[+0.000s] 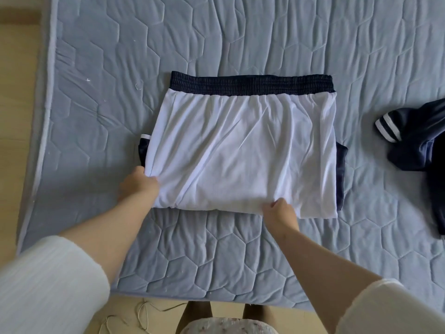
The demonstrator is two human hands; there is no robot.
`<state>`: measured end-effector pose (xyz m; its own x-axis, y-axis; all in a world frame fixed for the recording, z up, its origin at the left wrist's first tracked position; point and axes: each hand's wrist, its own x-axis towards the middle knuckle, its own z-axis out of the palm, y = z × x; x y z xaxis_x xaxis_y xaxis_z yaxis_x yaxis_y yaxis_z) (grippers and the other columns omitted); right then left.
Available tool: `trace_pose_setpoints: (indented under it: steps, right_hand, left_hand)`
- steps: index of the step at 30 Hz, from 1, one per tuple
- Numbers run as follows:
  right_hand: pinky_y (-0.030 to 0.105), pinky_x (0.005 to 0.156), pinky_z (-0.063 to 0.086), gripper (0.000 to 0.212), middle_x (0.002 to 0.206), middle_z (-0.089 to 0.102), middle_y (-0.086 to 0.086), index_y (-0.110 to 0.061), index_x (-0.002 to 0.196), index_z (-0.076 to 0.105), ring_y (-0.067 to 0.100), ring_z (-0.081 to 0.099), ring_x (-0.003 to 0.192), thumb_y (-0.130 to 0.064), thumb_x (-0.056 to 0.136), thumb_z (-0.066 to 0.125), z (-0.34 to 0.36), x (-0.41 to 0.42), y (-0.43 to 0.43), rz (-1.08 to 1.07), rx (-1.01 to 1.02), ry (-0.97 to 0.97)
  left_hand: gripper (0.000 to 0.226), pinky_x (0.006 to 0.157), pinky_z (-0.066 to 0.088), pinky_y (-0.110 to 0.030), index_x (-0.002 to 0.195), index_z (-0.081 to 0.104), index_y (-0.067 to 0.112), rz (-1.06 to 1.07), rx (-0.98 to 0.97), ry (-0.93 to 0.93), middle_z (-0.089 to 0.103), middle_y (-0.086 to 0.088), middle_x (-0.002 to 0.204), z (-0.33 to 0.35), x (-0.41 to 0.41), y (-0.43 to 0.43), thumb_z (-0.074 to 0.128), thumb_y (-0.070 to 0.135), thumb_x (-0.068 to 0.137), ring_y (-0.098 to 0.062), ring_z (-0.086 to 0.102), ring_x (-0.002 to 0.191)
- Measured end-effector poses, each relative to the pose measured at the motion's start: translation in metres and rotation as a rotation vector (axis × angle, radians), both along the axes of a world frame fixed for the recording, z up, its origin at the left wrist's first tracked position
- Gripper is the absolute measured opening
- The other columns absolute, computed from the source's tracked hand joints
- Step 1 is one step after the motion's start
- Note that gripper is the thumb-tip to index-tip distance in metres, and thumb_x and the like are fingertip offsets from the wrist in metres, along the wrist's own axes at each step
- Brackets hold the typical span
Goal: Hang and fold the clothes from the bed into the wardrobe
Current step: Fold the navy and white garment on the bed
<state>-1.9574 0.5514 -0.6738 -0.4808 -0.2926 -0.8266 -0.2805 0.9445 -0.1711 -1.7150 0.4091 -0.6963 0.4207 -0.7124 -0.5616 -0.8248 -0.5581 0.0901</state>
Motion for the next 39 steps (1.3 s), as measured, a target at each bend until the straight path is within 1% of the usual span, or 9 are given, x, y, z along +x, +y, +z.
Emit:
trace_pose_setpoints:
  steps: [3, 6, 11, 15, 20, 24, 28, 34, 39]
  right_hand:
    - [0.034, 0.077, 0.043, 0.039, 0.091, 0.056, 0.010, -0.002, 0.109, 0.056, 0.029, 0.056, 0.089, -0.037, 0.092, 0.049, -0.006, 0.014, -0.002, -0.323, 0.104, -0.202]
    - [0.035, 0.071, 0.050, 0.050, 0.103, 0.060, 0.011, -0.009, 0.112, 0.052, 0.022, 0.056, 0.078, -0.050, 0.084, 0.058, -0.013, 0.027, -0.009, -0.764, 0.152, -0.433]
    - [0.033, 0.058, 0.048, 0.049, 0.098, 0.058, 0.008, -0.012, 0.123, 0.051, 0.020, 0.057, 0.076, -0.030, 0.081, 0.070, -0.033, 0.032, -0.014, -1.194, -0.011, -0.468]
    - [0.036, 0.052, 0.047, 0.038, 0.086, 0.053, 0.008, -0.013, 0.122, 0.051, 0.020, 0.052, 0.067, -0.017, 0.086, 0.065, -0.037, 0.026, -0.005, -1.276, -0.072, -0.361]
    - [0.046, 0.080, 0.051, 0.041, 0.116, 0.052, 0.006, -0.018, 0.127, 0.047, 0.026, 0.053, 0.095, -0.013, 0.089, 0.061, -0.029, 0.005, 0.028, -1.329, -0.102, -0.197]
    - [0.045, 0.083, 0.050, 0.039, 0.114, 0.051, 0.006, -0.016, 0.129, 0.045, 0.028, 0.053, 0.106, -0.009, 0.092, 0.055, -0.023, -0.009, 0.057, -1.332, -0.132, -0.178]
    - [0.045, 0.095, 0.046, 0.039, 0.105, 0.057, 0.009, -0.008, 0.126, 0.047, 0.032, 0.054, 0.102, -0.003, 0.088, 0.052, -0.027, -0.017, 0.086, -1.292, -0.201, -0.071]
    - [0.026, 0.060, 0.038, 0.030, 0.070, 0.045, -0.003, -0.005, 0.116, 0.053, 0.016, 0.043, 0.060, -0.002, 0.086, 0.050, -0.032, -0.047, 0.123, -1.227, -0.245, 0.107]
    - [0.031, 0.067, 0.035, 0.023, 0.066, 0.043, 0.001, 0.000, 0.105, 0.057, 0.018, 0.040, 0.058, -0.006, 0.084, 0.052, -0.040, -0.064, 0.143, -1.226, -0.245, 0.134]
  left_hand:
    - [0.065, 0.098, 0.040, -0.039, 0.131, 0.042, 0.014, 0.071, -0.074, 0.221, 0.041, -0.014, 0.135, -0.002, -0.004, -0.012, 0.072, 0.028, 0.075, -0.033, 0.045, 0.120]
    - [0.100, 0.107, 0.031, -0.036, 0.146, 0.014, 0.014, 0.133, -0.067, 0.381, 0.028, -0.006, 0.149, -0.008, -0.008, -0.017, 0.078, 0.033, 0.072, -0.025, 0.033, 0.133]
    - [0.063, 0.092, 0.040, -0.031, 0.134, 0.040, 0.005, 0.057, 0.122, 0.376, 0.048, -0.014, 0.134, -0.023, -0.003, 0.003, 0.068, 0.030, 0.083, -0.030, 0.049, 0.119]
    - [0.050, 0.087, 0.045, -0.032, 0.128, 0.051, 0.004, 0.141, 0.273, 0.442, 0.058, -0.015, 0.123, -0.024, -0.007, 0.039, 0.067, 0.026, 0.085, -0.030, 0.056, 0.109]
    - [0.048, 0.078, 0.041, -0.030, 0.126, 0.051, 0.005, 0.174, 0.542, 0.419, 0.058, -0.015, 0.122, -0.013, -0.016, 0.083, 0.069, 0.018, 0.083, -0.026, 0.056, 0.103]
    - [0.064, 0.091, 0.045, -0.039, 0.133, 0.041, 0.004, 0.529, 0.085, 0.459, 0.055, -0.014, 0.122, -0.006, -0.032, 0.086, 0.071, 0.019, 0.079, -0.029, 0.055, 0.107]
    - [0.088, 0.105, 0.035, -0.045, 0.146, 0.018, 0.022, 0.025, -0.109, 0.288, 0.029, -0.003, 0.149, 0.004, -0.072, 0.066, 0.070, 0.039, 0.077, -0.027, 0.040, 0.128]
    - [0.079, 0.104, 0.032, -0.042, 0.140, 0.030, 0.025, -0.812, -0.053, 0.237, 0.033, 0.002, 0.143, 0.001, -0.149, 0.025, 0.063, 0.057, 0.076, -0.023, 0.037, 0.130]
    - [0.063, 0.098, 0.040, -0.045, 0.125, 0.037, 0.019, -0.829, 0.153, 0.201, 0.051, -0.009, 0.125, -0.013, -0.183, 0.032, 0.064, 0.051, 0.078, -0.029, 0.049, 0.113]
